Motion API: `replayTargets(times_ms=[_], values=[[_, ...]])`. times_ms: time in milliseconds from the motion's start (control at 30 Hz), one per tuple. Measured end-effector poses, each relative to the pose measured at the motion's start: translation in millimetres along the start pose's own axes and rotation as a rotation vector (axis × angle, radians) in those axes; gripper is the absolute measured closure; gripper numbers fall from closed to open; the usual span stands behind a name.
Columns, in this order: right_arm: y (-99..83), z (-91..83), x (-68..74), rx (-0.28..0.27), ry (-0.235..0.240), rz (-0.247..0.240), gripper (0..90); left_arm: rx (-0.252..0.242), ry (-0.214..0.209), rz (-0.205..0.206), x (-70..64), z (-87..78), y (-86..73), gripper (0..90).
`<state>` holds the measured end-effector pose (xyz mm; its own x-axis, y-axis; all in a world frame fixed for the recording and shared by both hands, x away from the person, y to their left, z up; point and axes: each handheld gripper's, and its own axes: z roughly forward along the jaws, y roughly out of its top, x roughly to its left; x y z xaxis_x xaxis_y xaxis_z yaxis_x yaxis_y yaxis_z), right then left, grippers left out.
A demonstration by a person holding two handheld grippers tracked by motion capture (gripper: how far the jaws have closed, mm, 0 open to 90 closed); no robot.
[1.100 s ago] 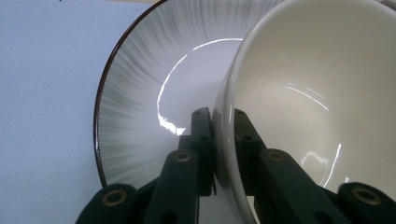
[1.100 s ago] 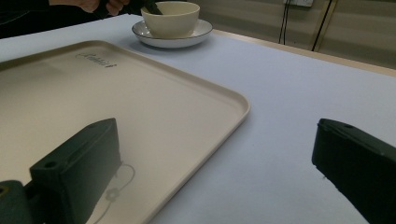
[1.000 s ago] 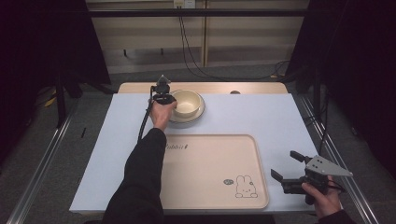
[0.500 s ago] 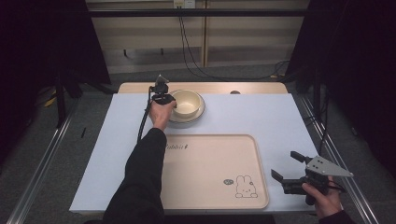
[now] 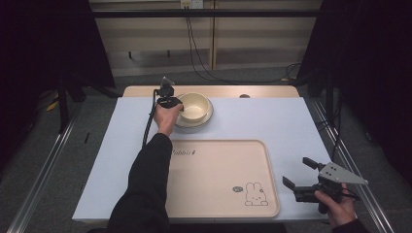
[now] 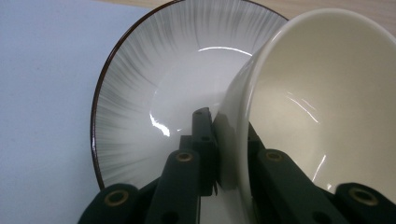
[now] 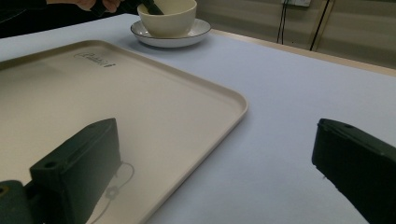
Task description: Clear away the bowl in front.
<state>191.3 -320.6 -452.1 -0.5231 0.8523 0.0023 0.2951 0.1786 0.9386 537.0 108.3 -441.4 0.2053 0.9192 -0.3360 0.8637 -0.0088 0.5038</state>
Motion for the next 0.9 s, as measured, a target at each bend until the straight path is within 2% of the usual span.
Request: replayTargets(times_ms=[33,67,133,200,233,367,733,833,900], values=[[0.0,0.0,-0.1,0.001,-0.001,0.000,0.9,0.003,-0.007,0.015,1.0,-2.0,1.1,83.8],[0.0,0.2,-0.1,0.000,0.001,-0.002,0.9,-0.002,-0.007,-0.001,0.2,-2.8,1.0,83.8],[0.0,0.3,-0.1,0.001,0.001,-0.003,0.9,-0.008,-0.004,-0.004,0.5,-3.4,1.2,83.8],[0.0,0.3,0.0,0.000,0.002,-0.003,0.9,-0.006,0.002,0.006,1.4,-5.0,1.2,83.8],[-0.1,0.3,-0.1,0.000,0.000,-0.004,1.0,-0.010,-0.001,0.000,1.3,-6.8,1.0,83.8],[0.0,0.3,-0.1,-0.001,0.000,-0.003,1.0,-0.011,-0.014,0.018,1.7,-12.3,2.7,83.8],[0.1,-0.5,-0.3,-0.007,-0.005,-0.004,1.0,-0.032,-0.029,0.014,1.4,-25.7,2.3,83.8],[0.4,0.3,0.0,-0.003,-0.001,-0.002,1.0,-0.031,-0.035,0.032,2.4,-30.3,1.3,83.8],[0.4,0.2,-0.1,-0.003,-0.004,0.001,1.0,-0.049,-0.051,0.044,2.5,-33.0,0.1,83.8]])
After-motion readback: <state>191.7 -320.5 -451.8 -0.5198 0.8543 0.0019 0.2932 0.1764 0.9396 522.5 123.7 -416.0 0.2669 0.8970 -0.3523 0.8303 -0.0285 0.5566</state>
